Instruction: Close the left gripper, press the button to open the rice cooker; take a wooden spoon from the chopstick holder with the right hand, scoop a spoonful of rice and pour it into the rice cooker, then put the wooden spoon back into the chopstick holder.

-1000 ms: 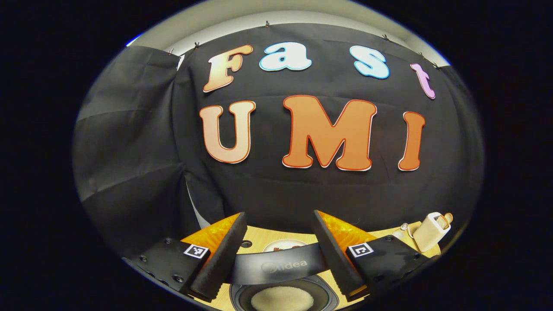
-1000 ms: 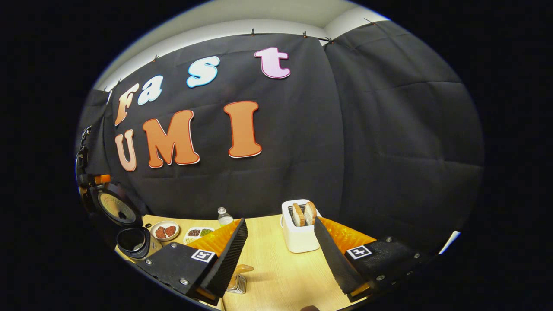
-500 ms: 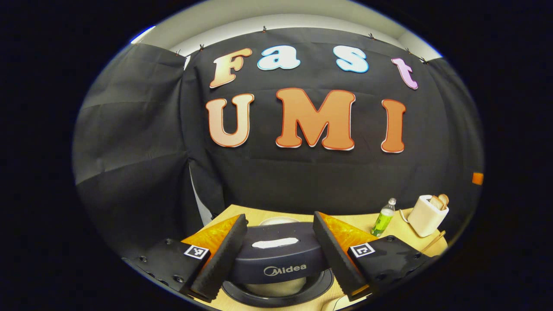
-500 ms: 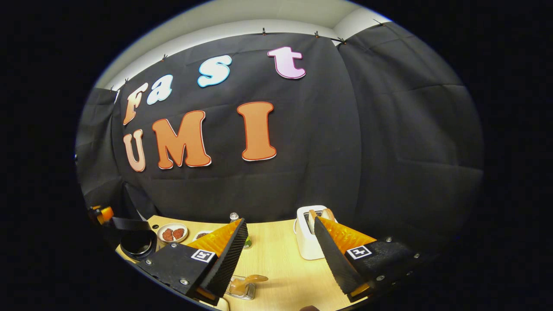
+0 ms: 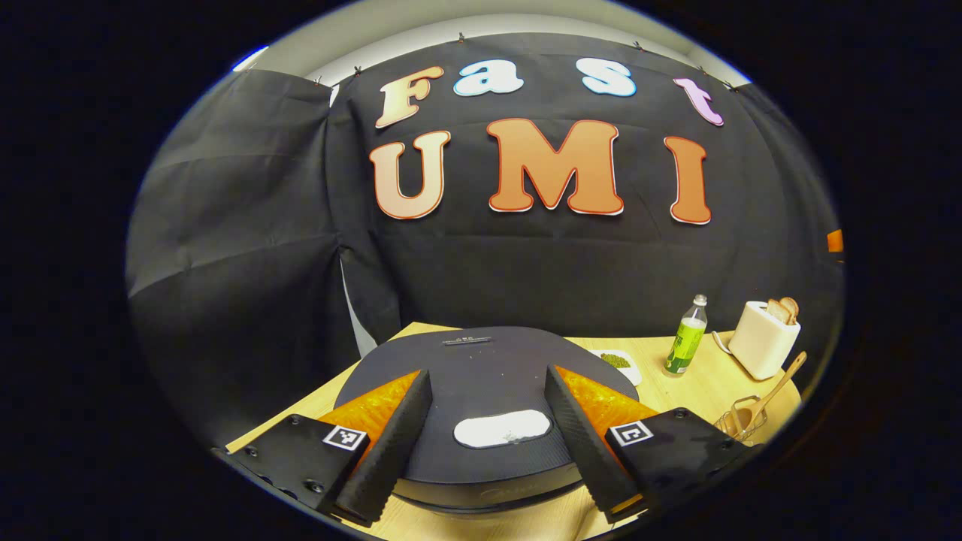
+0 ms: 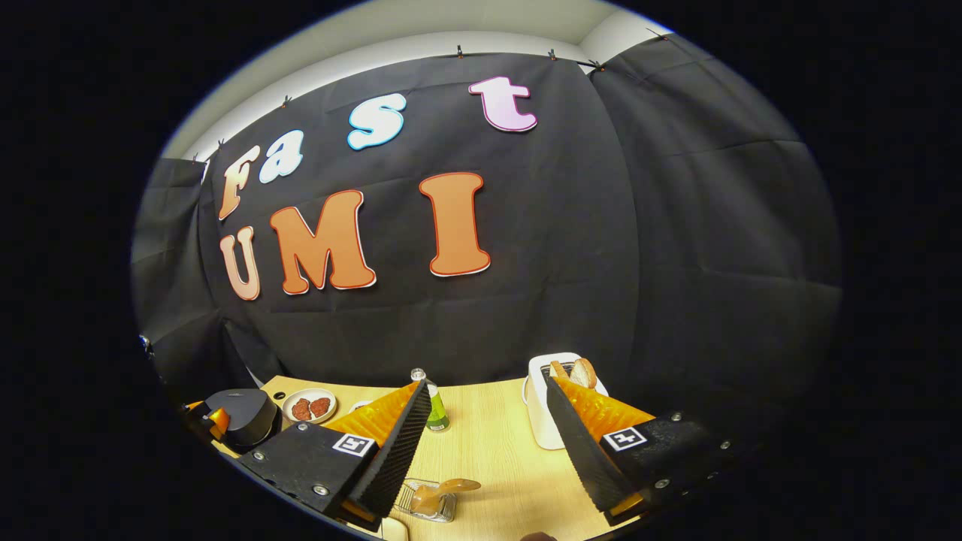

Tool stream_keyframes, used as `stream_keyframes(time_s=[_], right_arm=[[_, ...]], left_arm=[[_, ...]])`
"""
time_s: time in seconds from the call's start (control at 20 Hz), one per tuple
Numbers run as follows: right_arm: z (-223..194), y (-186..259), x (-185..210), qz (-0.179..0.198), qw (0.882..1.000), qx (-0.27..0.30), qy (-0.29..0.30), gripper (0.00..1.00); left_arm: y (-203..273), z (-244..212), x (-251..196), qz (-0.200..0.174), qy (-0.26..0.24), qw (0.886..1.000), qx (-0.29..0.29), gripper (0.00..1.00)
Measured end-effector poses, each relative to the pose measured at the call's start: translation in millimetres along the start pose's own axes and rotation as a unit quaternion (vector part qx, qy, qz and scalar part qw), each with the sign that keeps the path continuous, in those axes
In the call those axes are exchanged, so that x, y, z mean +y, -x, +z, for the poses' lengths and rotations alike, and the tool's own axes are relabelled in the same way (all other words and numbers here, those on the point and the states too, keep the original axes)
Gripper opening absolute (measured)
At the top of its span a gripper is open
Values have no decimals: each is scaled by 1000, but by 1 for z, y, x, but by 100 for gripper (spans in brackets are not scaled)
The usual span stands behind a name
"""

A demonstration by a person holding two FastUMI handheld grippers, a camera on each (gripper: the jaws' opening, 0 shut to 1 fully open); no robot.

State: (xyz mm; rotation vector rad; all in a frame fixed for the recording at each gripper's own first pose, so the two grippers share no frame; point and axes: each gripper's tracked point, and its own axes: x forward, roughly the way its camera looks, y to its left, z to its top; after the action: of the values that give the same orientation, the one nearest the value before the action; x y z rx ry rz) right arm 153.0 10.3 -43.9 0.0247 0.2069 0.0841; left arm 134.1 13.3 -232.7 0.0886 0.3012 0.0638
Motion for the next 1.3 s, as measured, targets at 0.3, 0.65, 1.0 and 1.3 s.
stream_keyframes(time_s=[0.3,0.65,1.0,1.3], right_arm=[[-13,-1,-6,-13,1000,16,0,95],[-19,3,-8,-24,999,22,17,95],[-1,13,-14,-29,1000,4,9,95],[26,26,-9,-28,999,-21,17,95]], left_arm=[[-2,-18,-4,2,-14,1000,-7,100],[-3,-17,-5,-2,-15,999,-29,99],[6,58,7,0,-42,999,-6,95],[54,220,25,-4,42,996,-74,95]])
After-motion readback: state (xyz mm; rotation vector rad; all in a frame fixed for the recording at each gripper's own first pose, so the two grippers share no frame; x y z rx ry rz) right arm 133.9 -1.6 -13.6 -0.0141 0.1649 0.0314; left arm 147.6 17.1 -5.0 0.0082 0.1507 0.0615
